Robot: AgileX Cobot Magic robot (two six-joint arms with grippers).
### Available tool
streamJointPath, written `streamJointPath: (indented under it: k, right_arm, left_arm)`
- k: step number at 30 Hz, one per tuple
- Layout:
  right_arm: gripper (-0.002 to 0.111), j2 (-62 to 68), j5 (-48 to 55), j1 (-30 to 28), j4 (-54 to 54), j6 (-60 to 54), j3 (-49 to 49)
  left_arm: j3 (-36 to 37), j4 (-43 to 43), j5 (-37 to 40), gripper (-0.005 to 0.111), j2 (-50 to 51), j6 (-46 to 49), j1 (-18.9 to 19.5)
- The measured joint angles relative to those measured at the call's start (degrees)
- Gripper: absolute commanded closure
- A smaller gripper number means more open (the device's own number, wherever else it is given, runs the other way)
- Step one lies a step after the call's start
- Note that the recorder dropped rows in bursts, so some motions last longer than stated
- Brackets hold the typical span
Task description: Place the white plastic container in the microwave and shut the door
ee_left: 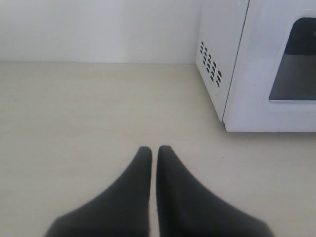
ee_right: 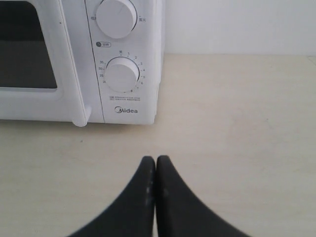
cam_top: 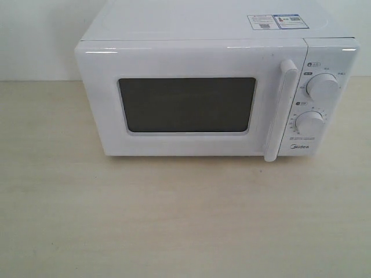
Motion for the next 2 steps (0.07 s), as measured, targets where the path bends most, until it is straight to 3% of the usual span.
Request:
streamJointPath:
  k: [2]
  right_arm:
    - [0.108, 0.0, 0.0, 0.0, 0.0, 0.0, 0.0]
  left_arm:
    - [0.0, 0.0, 0.0, 0.102, 0.0, 0.0, 0.0]
